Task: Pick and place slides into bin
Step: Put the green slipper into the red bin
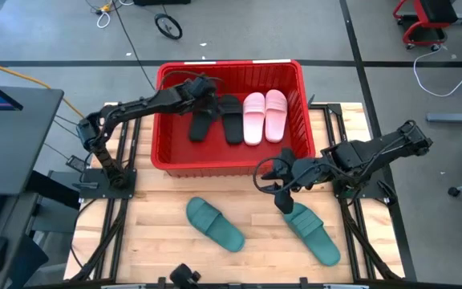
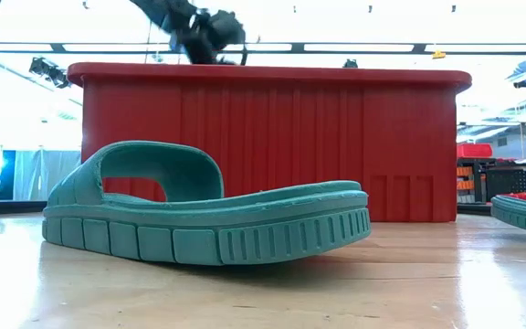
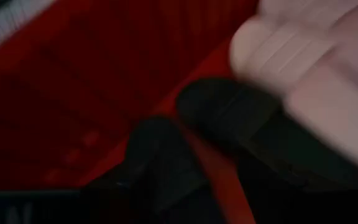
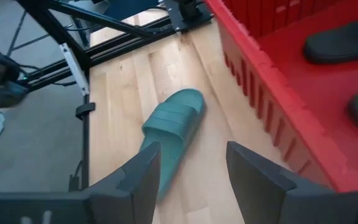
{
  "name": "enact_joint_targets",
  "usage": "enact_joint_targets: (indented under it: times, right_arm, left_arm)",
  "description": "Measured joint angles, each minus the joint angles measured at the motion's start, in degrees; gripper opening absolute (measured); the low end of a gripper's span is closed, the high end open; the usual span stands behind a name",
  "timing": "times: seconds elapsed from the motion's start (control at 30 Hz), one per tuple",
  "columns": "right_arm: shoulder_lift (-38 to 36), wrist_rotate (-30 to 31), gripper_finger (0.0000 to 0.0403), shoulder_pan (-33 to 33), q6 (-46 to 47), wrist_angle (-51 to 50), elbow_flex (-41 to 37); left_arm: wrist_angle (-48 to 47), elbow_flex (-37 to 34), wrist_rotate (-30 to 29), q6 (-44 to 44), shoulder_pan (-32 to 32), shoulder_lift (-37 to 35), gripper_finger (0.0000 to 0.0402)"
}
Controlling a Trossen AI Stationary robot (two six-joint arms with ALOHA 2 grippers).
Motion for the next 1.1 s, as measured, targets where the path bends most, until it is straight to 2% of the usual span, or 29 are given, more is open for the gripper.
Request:
enact_joint_targets:
  times: [0.17,0.33,0.47,0.57,0.8,1.0,1.1]
  right_arm:
    - [0.00,-0.19,0.0187,3.99,5.85,-0.51,0.00]
    - [0.31,0.34,0.0187,11.83,21.88,-6.71,0.00]
    - [2.71,6.36,0.0187,19.65,36.37,-13.84,0.00]
    - [5.86,8.39,0.0187,25.58,35.74,-17.67,-0.02]
    - [16.05,8.23,0.0179,37.29,18.22,-25.24,-0.02]
    - [25.09,9.90,0.0176,41.54,17.46,-39.79,-0.07]
    - [28.28,9.80,0.0177,41.96,17.04,-40.77,-0.07]
  left_arm:
    - [-15.19,16.31,0.07,-0.43,-5.60,0.00,0.0197]
    - [-30.04,34.54,3.70,-6.22,-12.94,-0.07,0.0185]
    - [-35.70,46.11,7.18,-10.67,-19.57,-0.09,0.0178]
    - [-37.23,52.12,7.22,-11.04,-24.56,-0.13,0.0174]
    - [-34.12,51.12,7.13,-11.42,-34.48,-2.01,0.0173]
    - [-34.00,51.07,7.02,-11.74,-39.81,-0.87,0.0173]
    - [-34.03,50.99,7.04,-14.87,-41.30,-0.55,0.0174]
